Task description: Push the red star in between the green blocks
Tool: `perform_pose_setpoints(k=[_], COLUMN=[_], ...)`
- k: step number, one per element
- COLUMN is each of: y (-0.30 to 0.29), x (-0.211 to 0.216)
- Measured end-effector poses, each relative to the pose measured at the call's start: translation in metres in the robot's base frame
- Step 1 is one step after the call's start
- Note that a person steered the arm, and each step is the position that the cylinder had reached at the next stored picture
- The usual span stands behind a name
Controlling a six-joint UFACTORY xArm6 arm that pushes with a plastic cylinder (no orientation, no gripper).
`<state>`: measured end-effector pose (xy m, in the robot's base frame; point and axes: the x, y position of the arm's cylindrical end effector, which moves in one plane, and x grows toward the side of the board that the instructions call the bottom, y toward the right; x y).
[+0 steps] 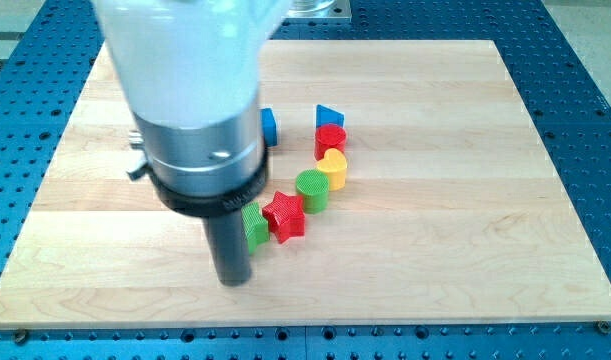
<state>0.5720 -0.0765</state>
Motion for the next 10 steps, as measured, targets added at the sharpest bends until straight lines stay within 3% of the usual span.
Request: perform_pose_setpoints(k=[2,4,5,6,7,9,10], y=[0.002,-0.003,0.056,0.094,0.08,0.052,0.044], x=[-0.05,-0.041,-0.009,-0.023,-0.045,-0.002,-0.028])
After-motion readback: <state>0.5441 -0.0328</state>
